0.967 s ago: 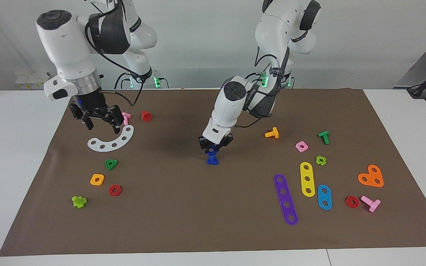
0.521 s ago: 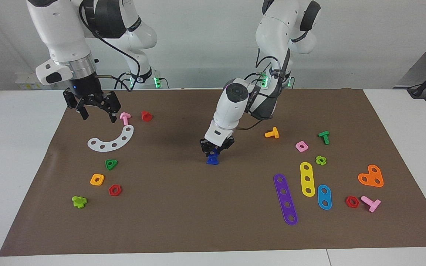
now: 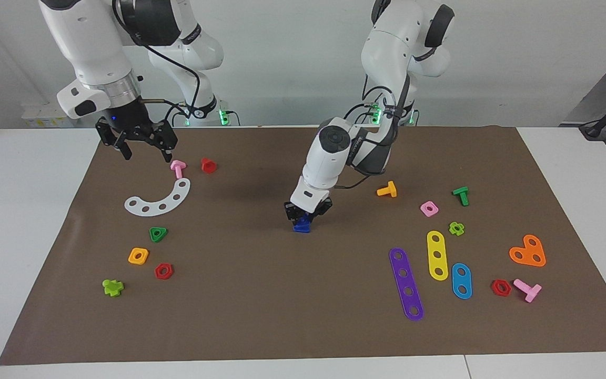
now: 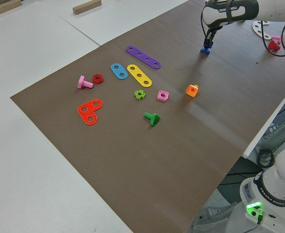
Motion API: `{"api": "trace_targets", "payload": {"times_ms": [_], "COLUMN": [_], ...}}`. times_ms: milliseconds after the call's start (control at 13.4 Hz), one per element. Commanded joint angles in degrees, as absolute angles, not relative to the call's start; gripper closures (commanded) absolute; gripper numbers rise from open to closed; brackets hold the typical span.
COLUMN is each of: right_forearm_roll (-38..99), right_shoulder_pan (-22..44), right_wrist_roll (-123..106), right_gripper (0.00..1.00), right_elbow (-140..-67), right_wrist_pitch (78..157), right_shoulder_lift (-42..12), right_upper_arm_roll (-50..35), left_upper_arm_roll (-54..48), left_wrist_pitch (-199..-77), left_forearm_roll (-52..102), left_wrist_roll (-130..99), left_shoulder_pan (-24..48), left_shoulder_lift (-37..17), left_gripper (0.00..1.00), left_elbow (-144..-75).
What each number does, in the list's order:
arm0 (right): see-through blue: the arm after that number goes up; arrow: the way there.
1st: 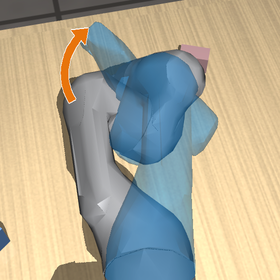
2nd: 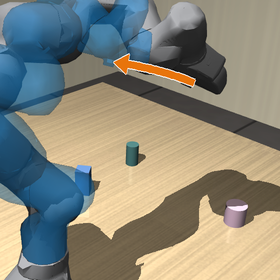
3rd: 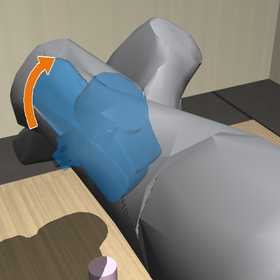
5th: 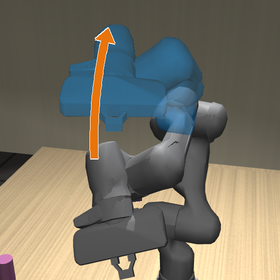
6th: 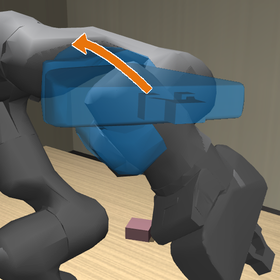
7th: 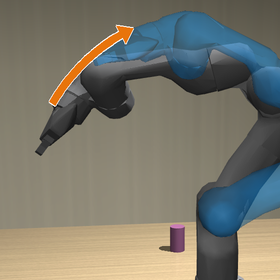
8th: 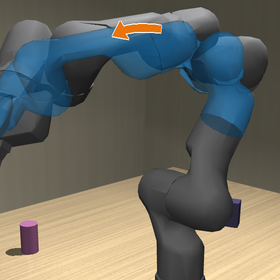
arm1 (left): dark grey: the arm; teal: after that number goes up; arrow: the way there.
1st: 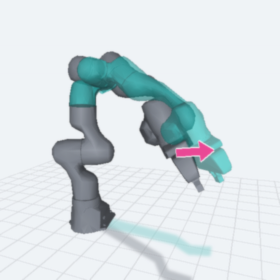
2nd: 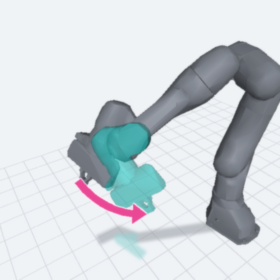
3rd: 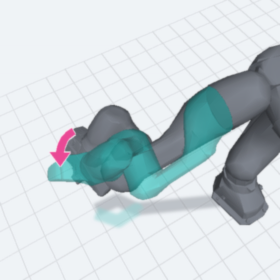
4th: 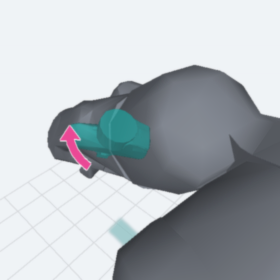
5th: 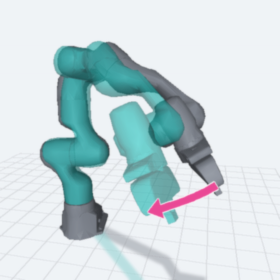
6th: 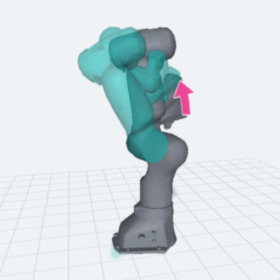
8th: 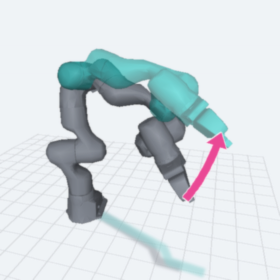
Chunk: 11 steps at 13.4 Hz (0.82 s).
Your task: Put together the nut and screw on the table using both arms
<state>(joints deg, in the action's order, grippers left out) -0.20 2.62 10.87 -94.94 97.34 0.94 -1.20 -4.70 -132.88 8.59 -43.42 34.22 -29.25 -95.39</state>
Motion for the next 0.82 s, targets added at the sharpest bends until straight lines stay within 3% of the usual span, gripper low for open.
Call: {"api": "trace_targets", "payload": {"times_ms": [0, 74, 149, 298, 521, 744], "right_forearm_roll": [1.58, 1.50, 1.49, 1.58, 1.49, 1.49], "right_shoulder_pan": [1.93, 1.93, 1.93, 1.93, 1.93, 2.11], "right_wrist_roll": [9.05, 9.05, 9.05, 9.14, 9.05, 9.40], "right_gripper": [0.00, 0.00, 0.00, 0.00, 0.00, 0.00], "right_elbow": [-96.76, -97.20, -97.21, -97.29, -97.21, -97.21], "right_wrist_pitch": [97.03, 97.12, 97.21, 97.64, 97.73, 97.73], "right_shoulder_lift": [2.55, 2.64, 2.64, 2.64, 2.64, 2.64], "right_upper_arm_roll": [-1.49, -1.49, -1.49, -1.49, -1.49, -1.49], "left_upper_arm_roll": [-4.13, -4.22, -4.31, -4.22, -4.04, -4.04], "left_wrist_pitch": [-134.82, -134.48, -133.69, -128.53, -114.39, -107.86], "left_forearm_roll": [7.39, 5.21, 4.14, 3.96, 4.13, 4.22], "left_wrist_roll": [-43.59, -43.42, -43.42, -43.33, -41.24, -31.77], "left_shoulder_pan": [34.89, 34.81, 34.54, 34.02, 29.55, 22.53], "left_shoulder_lift": [-29.18, -29.18, -29.27, -30.23, -31.20, -26.92], "left_gripper": [0.14, 0.02, 0.00, 0.00, 0.00, 0.01], "left_elbow": [-95.89, -95.45, -94.93, -91.34, -80.44, -79.80]}}
